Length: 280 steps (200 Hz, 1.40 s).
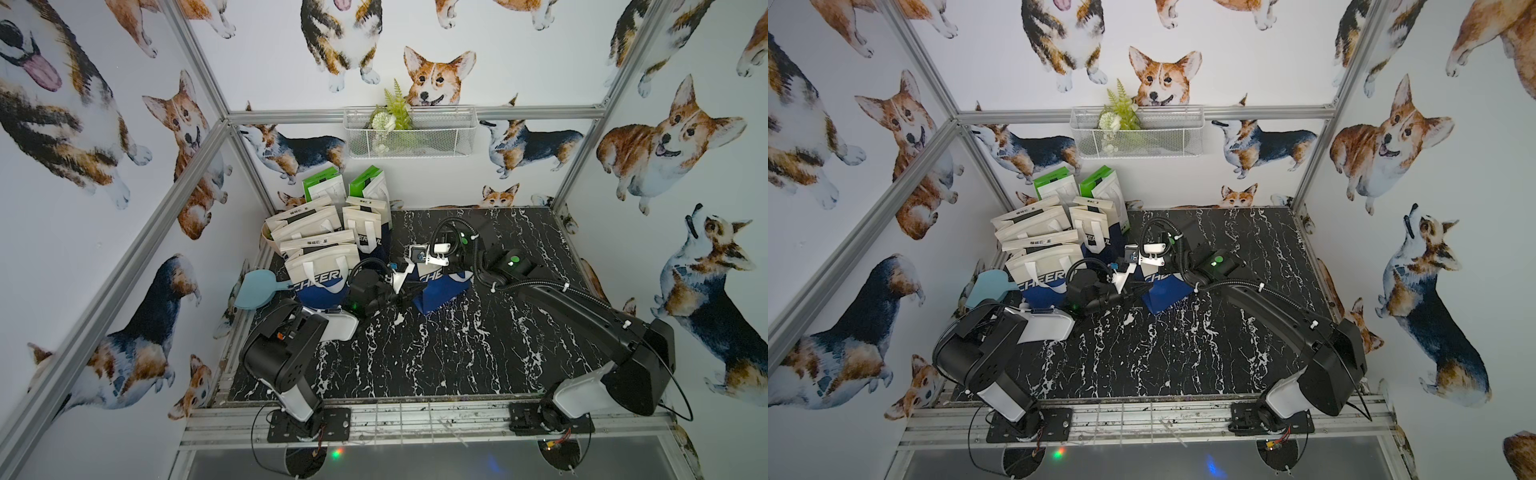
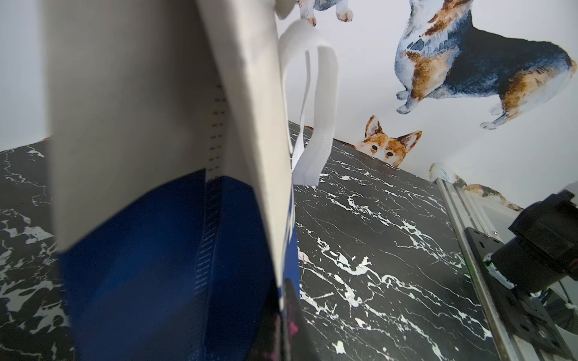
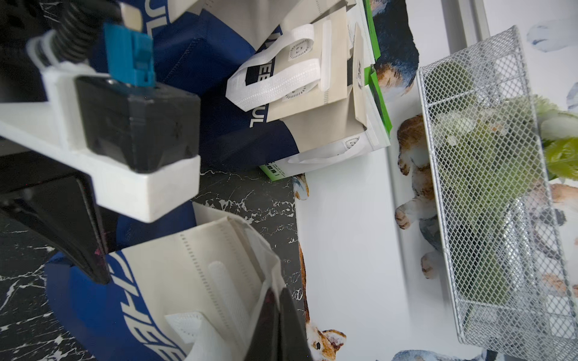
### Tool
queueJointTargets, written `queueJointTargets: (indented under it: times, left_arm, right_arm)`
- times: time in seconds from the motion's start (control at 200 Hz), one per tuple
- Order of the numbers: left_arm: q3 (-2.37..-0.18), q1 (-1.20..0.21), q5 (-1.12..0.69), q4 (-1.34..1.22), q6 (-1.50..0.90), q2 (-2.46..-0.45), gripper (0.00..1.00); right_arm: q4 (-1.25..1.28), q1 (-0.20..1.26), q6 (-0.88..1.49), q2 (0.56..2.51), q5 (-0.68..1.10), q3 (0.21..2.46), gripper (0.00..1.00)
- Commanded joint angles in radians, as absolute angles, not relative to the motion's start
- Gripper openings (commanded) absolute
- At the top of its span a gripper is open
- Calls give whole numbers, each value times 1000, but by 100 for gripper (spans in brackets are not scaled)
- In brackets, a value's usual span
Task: Open the takeout bag
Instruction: Open the takeout bag at the center of the board.
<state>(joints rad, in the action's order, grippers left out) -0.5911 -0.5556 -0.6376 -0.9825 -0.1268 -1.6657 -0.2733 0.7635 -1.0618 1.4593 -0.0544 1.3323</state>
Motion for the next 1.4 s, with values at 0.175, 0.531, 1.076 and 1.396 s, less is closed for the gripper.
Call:
queueJointTargets:
  times: [0.175,0.531,1.076,1.396]
  left_arm:
    - [-592,-557,-649,-921,-110,-1666,0]
    - [-592,-557,-645,-917,-107,-1666,0]
    - [-591,-558,-641,-901,-94,-1634,0]
    - [-591,-559,-641,-898,-92,-1628,0]
  right_arm:
    - [-184,770,-1015,1474,-103,1367,0]
    - [-344,769,-1081,1485,-108,1469,0]
    - [-615,800,-1232,1595,-119,1686,0]
    - [-683,801,-1194,1628,-97,1718,0]
